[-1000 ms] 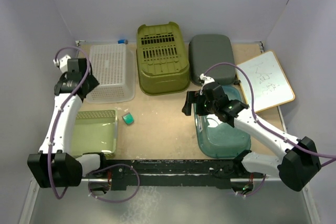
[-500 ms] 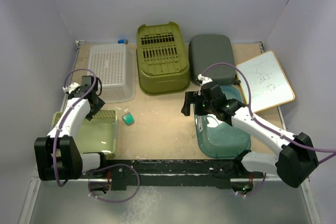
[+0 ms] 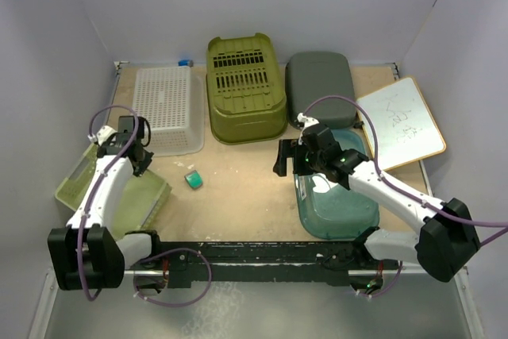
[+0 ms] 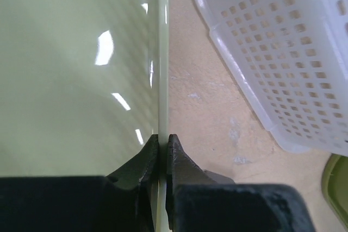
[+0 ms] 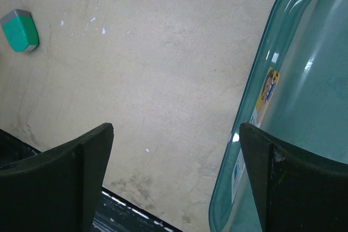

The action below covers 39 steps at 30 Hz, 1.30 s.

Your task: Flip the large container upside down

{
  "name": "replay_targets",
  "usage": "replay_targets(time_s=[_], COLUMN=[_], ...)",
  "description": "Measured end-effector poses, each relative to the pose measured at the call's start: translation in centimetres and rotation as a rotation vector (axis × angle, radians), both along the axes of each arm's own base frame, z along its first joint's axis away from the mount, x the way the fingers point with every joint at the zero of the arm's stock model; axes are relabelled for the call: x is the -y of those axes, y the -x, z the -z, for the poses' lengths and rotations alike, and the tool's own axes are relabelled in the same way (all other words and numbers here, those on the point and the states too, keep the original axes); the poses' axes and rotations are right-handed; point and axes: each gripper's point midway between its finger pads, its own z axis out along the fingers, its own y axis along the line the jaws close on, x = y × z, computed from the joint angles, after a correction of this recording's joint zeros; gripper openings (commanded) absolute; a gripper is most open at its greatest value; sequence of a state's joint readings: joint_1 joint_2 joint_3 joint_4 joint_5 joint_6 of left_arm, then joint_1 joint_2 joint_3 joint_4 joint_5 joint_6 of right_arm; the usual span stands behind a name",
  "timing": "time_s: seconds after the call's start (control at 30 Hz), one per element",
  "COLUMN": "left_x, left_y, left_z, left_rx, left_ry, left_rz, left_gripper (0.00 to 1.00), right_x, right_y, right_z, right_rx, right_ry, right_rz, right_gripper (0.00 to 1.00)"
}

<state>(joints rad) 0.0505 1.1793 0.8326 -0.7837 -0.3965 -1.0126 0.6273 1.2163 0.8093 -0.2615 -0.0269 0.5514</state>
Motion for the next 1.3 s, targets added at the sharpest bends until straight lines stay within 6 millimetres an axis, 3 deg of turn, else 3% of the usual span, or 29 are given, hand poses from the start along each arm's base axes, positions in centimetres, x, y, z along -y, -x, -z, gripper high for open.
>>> replay_targets(time_s=[0.13, 0.27, 0.43, 0.57, 0.73, 0.9, 1.17, 1.3], left_x=[0.0, 0.6, 3.9, 7.4, 12.4, 16.2, 18.0, 18.5], left_y=[0.0, -0.8, -2.4, -3.1, -3.6, -2.5, 0.4, 1.7], left_z=[-3.5, -8.9, -16.2, -20.0, -22.9, -24.6, -29.8, -29.2], left_rx=[0.067, 0.204, 0.421, 0.550, 0.692, 0.831, 1.030, 1.064], left_ry=[-0.003, 0.021, 0.144, 0.263, 0.423, 0.600, 0.688, 0.755], left_rz=[0.001, 0.025, 0.168, 0.335, 0.553, 0.684, 0.800, 0.808], left_gripper=[0.00, 0.00, 0.00, 0.00, 0.00, 0.00, 0.00, 0.00], right_x=[0.0, 0.3, 1.3, 2.1, 3.8, 5.7, 6.8, 7.2], right_y=[0.0, -0.3, -1.2, -2.8, -4.4, -4.6, -3.5, -2.8], right_z=[0.3, 0.0, -1.3, -4.4, -8.0, -9.4, -10.4, -11.0], right_rx=[-0.003, 0.014, 0.058, 0.136, 0.241, 0.278, 0.292, 0.296], right_ry=[0.010, 0.032, 0.087, 0.099, 0.104, 0.120, 0.116, 0.102], right_rz=[-0.004, -0.009, 0.009, 0.051, 0.127, 0.188, 0.209, 0.212], right_gripper=[1.00, 1.00, 1.00, 1.00, 1.00, 1.00, 1.00, 1.00])
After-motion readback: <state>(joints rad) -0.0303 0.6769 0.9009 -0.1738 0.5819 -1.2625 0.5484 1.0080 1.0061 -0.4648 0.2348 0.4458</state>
